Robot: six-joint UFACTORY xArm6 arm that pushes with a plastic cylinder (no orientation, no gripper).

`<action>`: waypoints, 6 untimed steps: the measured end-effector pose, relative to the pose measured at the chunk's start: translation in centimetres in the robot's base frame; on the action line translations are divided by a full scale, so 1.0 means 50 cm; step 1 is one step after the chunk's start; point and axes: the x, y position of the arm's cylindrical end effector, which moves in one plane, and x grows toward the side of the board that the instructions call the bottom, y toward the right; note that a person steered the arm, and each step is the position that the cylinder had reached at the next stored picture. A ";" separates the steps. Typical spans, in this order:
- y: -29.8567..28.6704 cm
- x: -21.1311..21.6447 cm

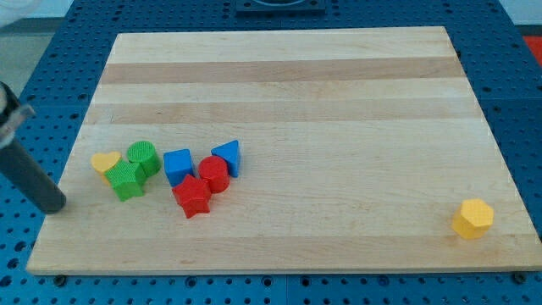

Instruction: Separate the green star and yellow heart

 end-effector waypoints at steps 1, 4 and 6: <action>0.001 -0.038; 0.145 -0.084; 0.222 -0.081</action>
